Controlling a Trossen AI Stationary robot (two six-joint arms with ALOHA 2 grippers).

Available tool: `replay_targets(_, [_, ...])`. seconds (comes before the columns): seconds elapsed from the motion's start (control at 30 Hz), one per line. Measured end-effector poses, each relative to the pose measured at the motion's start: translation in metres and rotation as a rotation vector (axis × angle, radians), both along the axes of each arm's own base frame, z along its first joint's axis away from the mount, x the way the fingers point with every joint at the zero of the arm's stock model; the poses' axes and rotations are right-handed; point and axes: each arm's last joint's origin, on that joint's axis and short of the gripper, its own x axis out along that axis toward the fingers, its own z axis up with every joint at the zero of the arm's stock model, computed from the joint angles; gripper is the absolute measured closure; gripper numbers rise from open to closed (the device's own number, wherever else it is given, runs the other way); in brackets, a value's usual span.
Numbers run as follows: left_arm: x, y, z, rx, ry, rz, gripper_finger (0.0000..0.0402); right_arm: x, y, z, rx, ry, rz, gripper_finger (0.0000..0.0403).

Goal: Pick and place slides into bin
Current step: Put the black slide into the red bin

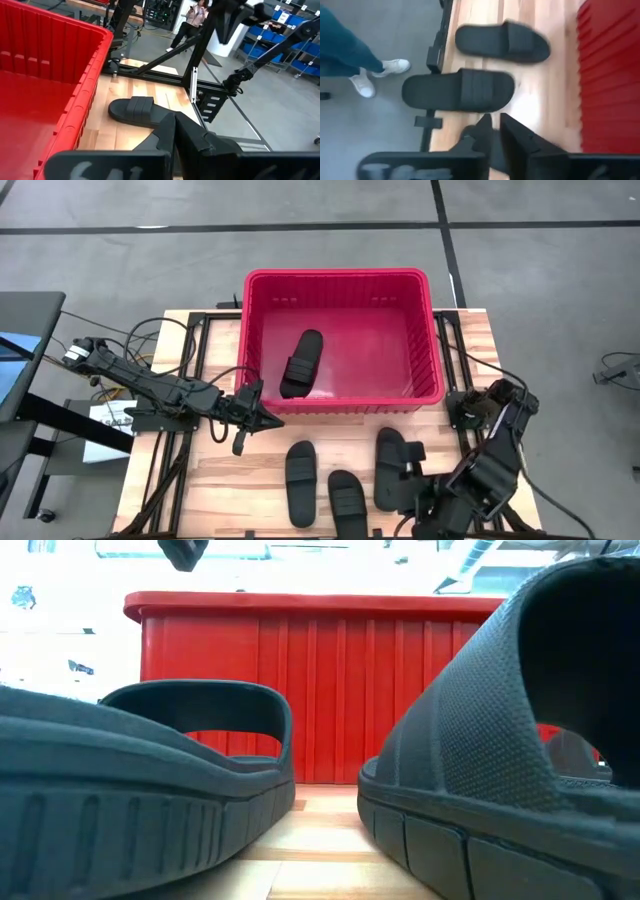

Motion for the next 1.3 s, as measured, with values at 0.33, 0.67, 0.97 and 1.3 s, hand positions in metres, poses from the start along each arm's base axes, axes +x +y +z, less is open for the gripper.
replay_targets(0.33, [-0.001,-0.002,-0.001,0.018,0.004,-0.093,0.0402,0.020,0.025,-0.045,0.218,-0.031,-0.161,0.0217])
replay_targets(0.67, [-0.002,-0.004,-0.006,0.078,0.044,-0.158,0.0401,0.045,0.051,-0.106,0.293,-0.049,-0.174,0.0182])
replay_targets(0.97, [-0.003,-0.005,-0.010,0.117,0.074,-0.197,0.0402,0.076,0.058,-0.154,0.324,0.041,-0.234,0.0209])
replay_targets(1.3, [-0.004,-0.006,-0.011,0.124,0.081,-0.241,0.0402,0.081,0.039,-0.158,0.241,0.112,-0.284,0.0214])
